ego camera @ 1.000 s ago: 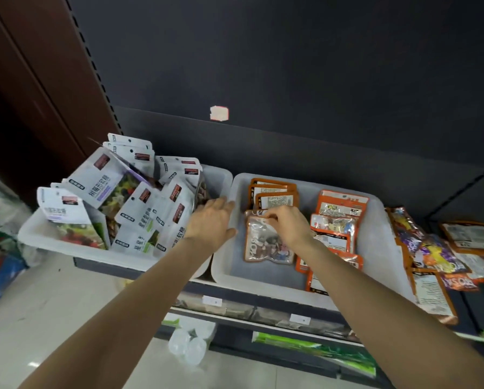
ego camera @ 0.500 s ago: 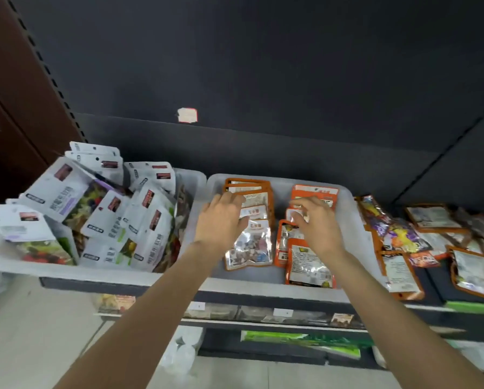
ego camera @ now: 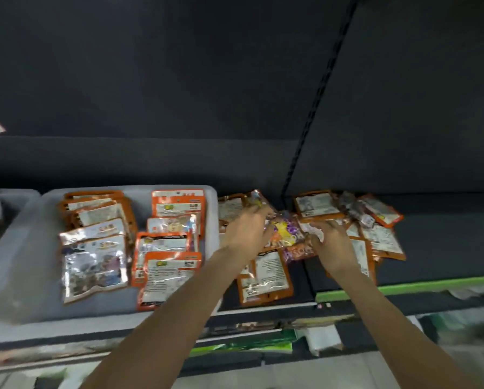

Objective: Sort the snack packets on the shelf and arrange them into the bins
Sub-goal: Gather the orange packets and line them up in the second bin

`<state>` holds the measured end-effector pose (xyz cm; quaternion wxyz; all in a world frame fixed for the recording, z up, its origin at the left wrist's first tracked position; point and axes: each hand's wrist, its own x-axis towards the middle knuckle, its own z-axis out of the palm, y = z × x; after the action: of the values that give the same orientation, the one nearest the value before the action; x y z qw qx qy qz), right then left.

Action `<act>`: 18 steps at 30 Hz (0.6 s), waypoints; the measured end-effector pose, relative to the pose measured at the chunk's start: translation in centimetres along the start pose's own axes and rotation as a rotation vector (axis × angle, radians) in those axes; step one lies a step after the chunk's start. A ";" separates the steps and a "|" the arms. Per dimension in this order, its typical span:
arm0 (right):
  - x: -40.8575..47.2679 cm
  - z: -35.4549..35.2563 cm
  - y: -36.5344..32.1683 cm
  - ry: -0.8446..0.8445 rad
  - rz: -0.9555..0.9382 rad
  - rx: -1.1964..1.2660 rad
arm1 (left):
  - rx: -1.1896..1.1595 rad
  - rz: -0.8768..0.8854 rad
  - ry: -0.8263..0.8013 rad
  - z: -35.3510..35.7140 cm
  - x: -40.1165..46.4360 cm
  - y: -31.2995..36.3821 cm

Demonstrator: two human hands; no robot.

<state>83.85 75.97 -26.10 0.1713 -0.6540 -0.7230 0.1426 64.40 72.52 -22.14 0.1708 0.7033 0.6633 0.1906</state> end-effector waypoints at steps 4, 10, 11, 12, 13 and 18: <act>3.6 -0.9 7.1 -0.093 0.040 -0.098 | 0.014 -0.104 -0.125 5.9 4.2 3.5; 9.1 -1.8 12.9 -0.093 0.075 -0.079 | 0.101 -0.096 -0.166 10.9 10.3 6.3; 9.9 -2.0 13.5 -0.116 0.077 -0.084 | 0.113 -0.092 -0.196 11.2 11.3 6.7; 10.4 -2.0 14.1 -0.148 0.077 -0.096 | 0.137 -0.088 -0.230 11.7 12.1 7.0; 10.8 -2.1 14.6 -0.177 0.076 -0.112 | 0.167 -0.088 -0.261 12.2 12.8 7.3; 11.3 -2.5 16.4 -0.144 0.041 -0.102 | 0.210 -0.134 -0.236 14.5 14.4 7.8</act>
<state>98.71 88.91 -30.22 0.0821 -0.6645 -0.7263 0.1556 79.05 86.54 -30.28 0.1855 0.6887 0.7005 0.0246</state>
